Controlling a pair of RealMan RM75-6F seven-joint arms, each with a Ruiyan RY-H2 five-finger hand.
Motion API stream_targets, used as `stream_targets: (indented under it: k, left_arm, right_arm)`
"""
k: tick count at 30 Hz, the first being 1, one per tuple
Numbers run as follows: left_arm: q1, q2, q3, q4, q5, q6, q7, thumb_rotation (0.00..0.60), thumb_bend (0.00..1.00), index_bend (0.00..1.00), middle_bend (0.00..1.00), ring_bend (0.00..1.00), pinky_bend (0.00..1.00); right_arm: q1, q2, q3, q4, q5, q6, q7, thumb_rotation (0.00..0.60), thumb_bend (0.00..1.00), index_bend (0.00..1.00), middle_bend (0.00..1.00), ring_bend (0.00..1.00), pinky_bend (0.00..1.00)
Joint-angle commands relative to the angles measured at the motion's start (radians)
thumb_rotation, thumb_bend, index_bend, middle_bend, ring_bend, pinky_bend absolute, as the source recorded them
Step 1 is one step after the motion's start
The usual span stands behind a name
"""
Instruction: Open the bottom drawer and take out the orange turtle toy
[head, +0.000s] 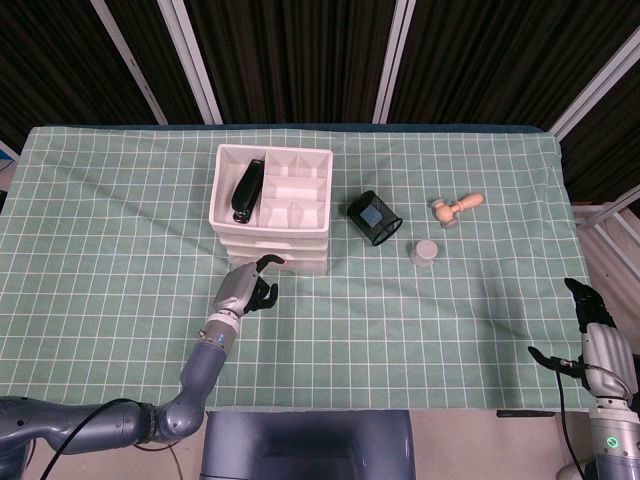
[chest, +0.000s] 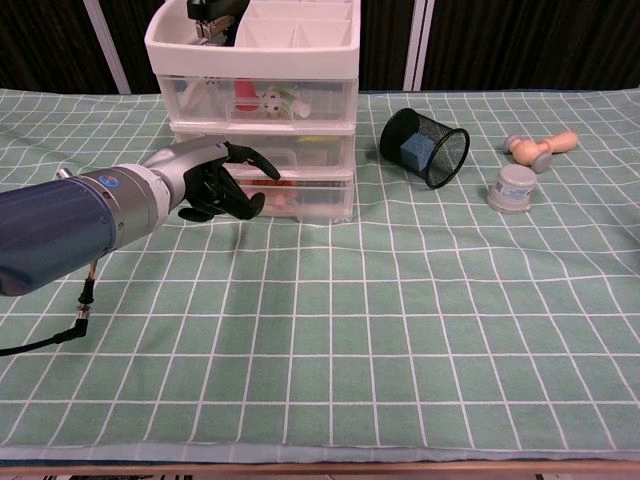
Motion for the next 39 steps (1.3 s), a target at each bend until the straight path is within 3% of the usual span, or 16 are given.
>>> stream_targets:
  k: [1, 17, 23, 28, 39]
  left_arm:
    - [0.000, -0.001, 0.001, 0.004, -0.007, -0.001, 0.003, 0.600, 0.53, 0.23, 1.00, 1.00, 1.00]
    - [-0.007, 0.008, 0.017, 0.017, -0.067, 0.004, 0.058, 0.600, 0.53, 0.24, 1.00, 1.00, 1.00]
    - [-0.014, 0.021, 0.016, -0.005, -0.117, 0.018, 0.099, 0.600, 0.53, 0.30, 1.00, 1.00, 1.00]
    - [-0.005, 0.045, 0.023, -0.051, -0.132, 0.036, 0.113, 0.600, 0.54, 0.37, 1.00, 1.00, 1.00]
    - [0.033, 0.114, 0.074, -0.177, -0.150, 0.058, 0.129, 0.600, 0.54, 0.38, 1.00, 1.00, 1.00]
  right_arm:
    - [0.000, 0.000, 0.000, 0.000, 0.000, 0.000, 0.000, 0.600, 0.11, 0.00, 0.10, 0.00, 0.18]
    - [0.000, 0.002, 0.000, -0.005, 0.004, -0.004, 0.004, 0.600, 0.11, 0.00, 0.10, 0.00, 0.18]
    - [-0.001, 0.003, 0.000, -0.007, 0.004, -0.004, 0.004, 0.600, 0.11, 0.00, 0.10, 0.00, 0.18]
    - [-0.001, 0.003, 0.000, -0.007, 0.003, -0.004, 0.005, 0.600, 0.11, 0.00, 0.10, 0.00, 0.18]
    - [-0.001, 0.002, 0.000, -0.007, 0.001, -0.003, 0.004, 0.600, 0.11, 0.00, 0.10, 0.00, 0.18]
